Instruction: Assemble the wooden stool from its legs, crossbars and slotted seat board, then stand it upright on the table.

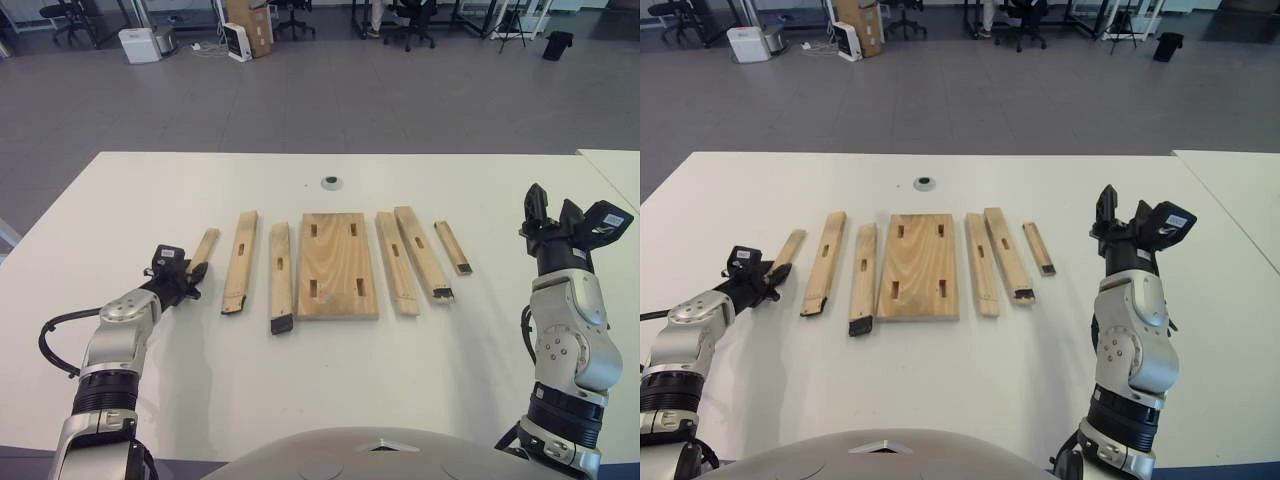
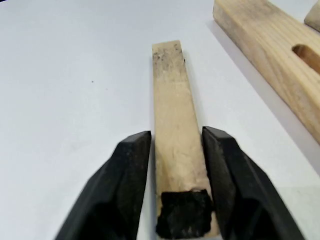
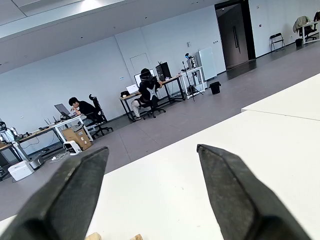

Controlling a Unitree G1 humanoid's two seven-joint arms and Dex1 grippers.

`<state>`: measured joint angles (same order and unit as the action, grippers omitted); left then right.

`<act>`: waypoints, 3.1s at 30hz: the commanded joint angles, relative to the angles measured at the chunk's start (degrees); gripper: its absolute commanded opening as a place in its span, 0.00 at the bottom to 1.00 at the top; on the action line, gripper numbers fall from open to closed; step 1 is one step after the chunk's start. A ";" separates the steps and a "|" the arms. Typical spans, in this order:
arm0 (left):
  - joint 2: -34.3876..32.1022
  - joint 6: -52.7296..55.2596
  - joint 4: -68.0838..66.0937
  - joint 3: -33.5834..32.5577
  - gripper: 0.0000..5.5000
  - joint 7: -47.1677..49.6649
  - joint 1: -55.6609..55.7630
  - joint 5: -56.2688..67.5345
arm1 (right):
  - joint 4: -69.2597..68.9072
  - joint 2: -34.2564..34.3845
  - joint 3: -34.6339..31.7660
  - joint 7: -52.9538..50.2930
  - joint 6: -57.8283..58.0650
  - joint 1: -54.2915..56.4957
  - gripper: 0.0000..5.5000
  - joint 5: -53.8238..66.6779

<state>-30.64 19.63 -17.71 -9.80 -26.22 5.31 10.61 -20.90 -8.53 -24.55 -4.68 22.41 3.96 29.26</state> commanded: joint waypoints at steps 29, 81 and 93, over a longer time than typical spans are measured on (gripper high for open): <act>20.62 -3.00 33.32 18.21 0.23 -6.46 10.67 10.35 | -0.37 9.04 10.78 -6.39 21.24 19.87 0.60 39.11; 15.66 -11.08 17.85 12.37 0.41 -2.18 12.48 0.25 | 14.60 3.38 22.26 0.68 4.39 11.53 0.08 -8.46; 16.40 -11.36 17.41 12.78 0.41 -2.09 12.62 -0.06 | 17.59 4.82 21.52 3.12 2.31 13.46 0.08 -11.21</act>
<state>-14.18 8.34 0.17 2.71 -28.24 17.32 10.94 -4.82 -3.80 -2.33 -2.15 25.57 15.62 18.60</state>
